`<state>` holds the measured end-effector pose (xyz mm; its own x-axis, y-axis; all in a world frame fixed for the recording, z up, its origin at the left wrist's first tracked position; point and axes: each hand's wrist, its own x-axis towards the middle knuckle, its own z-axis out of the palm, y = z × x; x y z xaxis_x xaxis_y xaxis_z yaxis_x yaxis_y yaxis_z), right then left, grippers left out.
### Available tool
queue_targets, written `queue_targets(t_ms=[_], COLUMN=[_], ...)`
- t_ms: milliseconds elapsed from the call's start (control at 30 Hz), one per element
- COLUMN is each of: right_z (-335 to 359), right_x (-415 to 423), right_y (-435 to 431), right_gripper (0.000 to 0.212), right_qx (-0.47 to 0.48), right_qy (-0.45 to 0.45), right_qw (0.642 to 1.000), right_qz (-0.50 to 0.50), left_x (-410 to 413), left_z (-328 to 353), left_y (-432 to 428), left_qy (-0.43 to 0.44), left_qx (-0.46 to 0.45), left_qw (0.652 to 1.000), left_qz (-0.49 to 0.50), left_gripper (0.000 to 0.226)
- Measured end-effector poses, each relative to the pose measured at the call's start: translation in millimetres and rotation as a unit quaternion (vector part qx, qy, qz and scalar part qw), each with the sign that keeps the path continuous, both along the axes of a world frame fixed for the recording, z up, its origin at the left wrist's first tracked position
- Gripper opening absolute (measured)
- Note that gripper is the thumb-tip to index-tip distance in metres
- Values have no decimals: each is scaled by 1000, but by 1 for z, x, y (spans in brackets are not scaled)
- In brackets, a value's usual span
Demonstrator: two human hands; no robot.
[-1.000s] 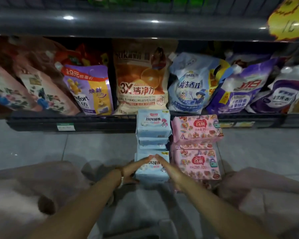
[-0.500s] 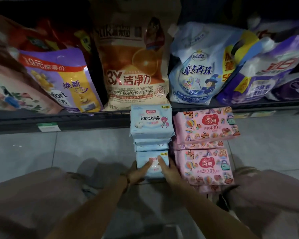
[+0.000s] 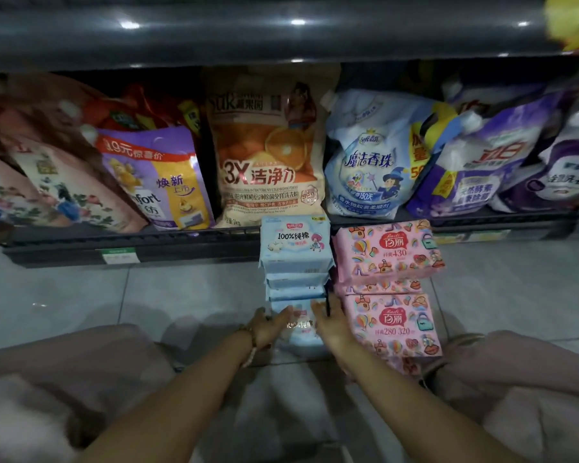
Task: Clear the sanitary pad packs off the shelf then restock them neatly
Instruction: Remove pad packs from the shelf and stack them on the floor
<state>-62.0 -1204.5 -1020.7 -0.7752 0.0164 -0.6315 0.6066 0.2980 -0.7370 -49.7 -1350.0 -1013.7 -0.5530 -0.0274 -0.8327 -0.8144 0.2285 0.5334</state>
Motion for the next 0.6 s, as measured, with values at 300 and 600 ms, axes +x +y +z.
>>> queue_targets(t_ms=[300, 600], right_z=[119, 310], right_x=[-18, -89], right_y=[63, 131], right_gripper=[52, 44], right_qx=[107, 208], right_qy=[74, 275], right_qw=[961, 895], right_qz=[245, 285], left_x=[-11, -85], left_z=[124, 326], left_y=[-35, -20], left_qy=[98, 333], left_qx=[-156, -326], left_qw=[960, 804], left_qz=[-212, -369], left_gripper=[76, 57])
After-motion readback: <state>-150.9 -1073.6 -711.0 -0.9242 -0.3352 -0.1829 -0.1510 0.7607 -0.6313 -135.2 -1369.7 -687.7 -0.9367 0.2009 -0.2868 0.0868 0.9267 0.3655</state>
